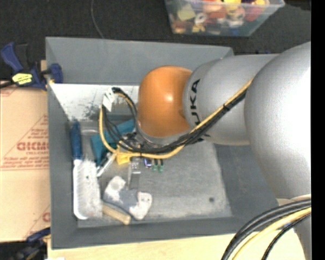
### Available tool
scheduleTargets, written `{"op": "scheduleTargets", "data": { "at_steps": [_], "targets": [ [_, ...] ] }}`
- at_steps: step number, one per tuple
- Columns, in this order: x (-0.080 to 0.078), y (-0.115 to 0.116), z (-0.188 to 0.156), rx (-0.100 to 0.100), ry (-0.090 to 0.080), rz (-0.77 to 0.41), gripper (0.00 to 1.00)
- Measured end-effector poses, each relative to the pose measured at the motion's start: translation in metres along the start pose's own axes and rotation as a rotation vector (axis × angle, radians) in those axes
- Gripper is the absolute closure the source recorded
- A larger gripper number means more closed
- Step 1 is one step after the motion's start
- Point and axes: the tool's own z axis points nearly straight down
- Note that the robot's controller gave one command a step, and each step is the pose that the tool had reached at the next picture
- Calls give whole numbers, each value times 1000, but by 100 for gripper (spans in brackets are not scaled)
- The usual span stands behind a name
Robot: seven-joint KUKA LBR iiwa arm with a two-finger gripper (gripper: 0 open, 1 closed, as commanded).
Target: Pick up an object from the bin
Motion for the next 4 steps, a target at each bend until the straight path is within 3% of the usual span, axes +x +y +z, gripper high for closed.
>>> {"op": "scheduleTargets", "data": {
  "at_steps": [1, 2, 3, 4],
  "targets": [
    [20, 25, 7, -1, -1, 47, 0],
    [-3, 4, 30, 1, -3, 153, 0],
    [52, 29, 45, -3, 2, 93, 0],
    [4, -8, 23, -1, -13, 150, 0]
  ]
}}
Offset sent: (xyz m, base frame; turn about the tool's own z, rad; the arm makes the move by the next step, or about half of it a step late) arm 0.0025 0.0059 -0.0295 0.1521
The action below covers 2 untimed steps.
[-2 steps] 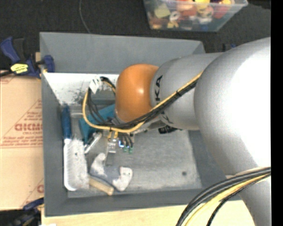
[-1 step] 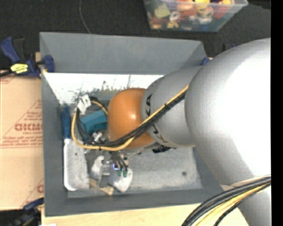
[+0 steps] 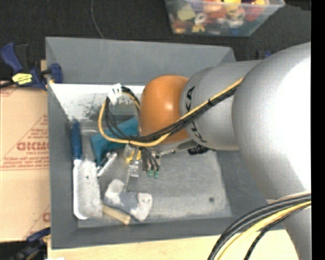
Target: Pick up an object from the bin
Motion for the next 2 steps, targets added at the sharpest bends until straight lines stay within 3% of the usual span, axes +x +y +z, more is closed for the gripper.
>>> {"op": "scheduleTargets", "data": {
  "at_steps": [1, 2],
  "targets": [
    [13, -5, -78, 1, 12, 27, 0],
    [24, -5, -17, 0, -3, 24, 0]
  ]
}}
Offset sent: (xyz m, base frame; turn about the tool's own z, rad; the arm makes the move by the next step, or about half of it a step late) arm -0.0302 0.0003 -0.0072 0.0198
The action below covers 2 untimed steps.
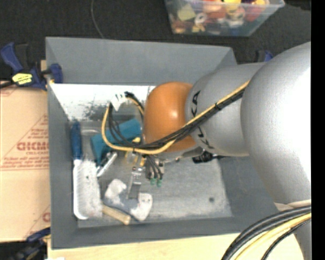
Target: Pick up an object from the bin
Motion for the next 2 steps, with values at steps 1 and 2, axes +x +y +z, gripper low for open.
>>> {"op": "scheduleTargets", "data": {
  "at_steps": [1, 2],
  "targets": [
    [15, 23, -16, -2, 3, 17, 0],
    [13, 24, -15, -8, -7, 26, 0]
  ]
}}
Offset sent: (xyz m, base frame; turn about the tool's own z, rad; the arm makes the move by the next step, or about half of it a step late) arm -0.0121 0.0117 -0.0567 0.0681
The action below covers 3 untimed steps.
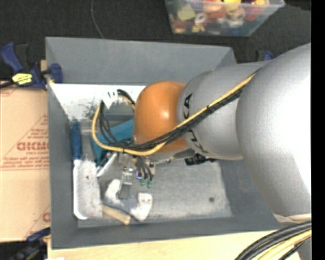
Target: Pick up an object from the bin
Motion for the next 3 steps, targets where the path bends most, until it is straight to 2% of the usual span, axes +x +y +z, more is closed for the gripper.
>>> {"op": "scheduleTargets", "data": {
  "at_steps": [1, 2, 3],
  "targets": [
    [3, 10, 43, 1, 2, -123, 0],
    [3, 9, 45, 0, 1, -95, 0],
    [6, 10, 69, 1, 5, -103, 100]
  ]
}}
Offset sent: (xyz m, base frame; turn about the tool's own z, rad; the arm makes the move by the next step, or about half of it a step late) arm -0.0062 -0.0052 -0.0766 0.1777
